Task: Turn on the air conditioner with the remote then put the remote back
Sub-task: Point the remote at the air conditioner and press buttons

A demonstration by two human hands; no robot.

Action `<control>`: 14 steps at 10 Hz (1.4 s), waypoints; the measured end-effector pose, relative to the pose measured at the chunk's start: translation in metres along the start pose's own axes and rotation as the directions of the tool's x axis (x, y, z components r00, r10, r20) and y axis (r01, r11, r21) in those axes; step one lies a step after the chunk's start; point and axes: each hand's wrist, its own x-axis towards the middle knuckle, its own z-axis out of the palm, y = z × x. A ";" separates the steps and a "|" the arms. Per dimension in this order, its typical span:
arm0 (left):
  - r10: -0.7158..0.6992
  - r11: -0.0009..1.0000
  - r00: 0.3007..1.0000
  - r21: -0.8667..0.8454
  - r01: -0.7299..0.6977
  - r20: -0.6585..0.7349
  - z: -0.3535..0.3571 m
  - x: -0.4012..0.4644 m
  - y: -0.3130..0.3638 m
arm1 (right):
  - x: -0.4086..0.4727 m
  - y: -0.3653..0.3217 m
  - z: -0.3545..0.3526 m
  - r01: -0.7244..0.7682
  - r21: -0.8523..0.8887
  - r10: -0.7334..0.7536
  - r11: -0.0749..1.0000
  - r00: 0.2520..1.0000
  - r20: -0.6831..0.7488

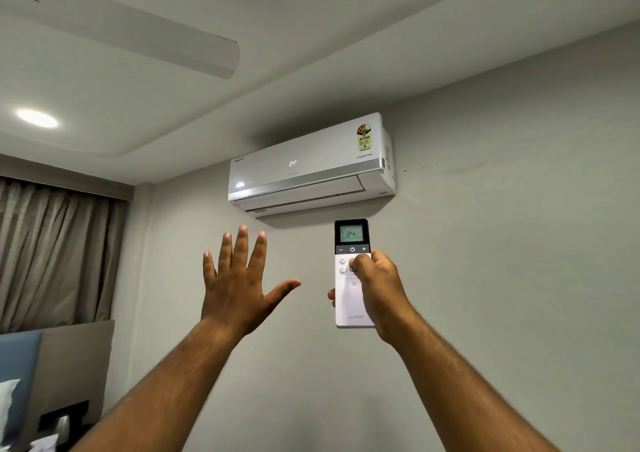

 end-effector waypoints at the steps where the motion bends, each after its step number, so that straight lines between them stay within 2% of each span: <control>1: 0.000 1.000 1.000 0.006 0.000 -0.001 0.000 0.001 -0.001 | 0.000 0.000 0.000 0.004 -0.005 -0.004 1.000 1.000 0.006; 14: -0.010 1.000 1.000 0.000 0.010 0.014 -0.001 -0.002 -0.021 | 0.008 0.012 0.019 0.030 -0.028 -0.031 0.999 0.999 -0.019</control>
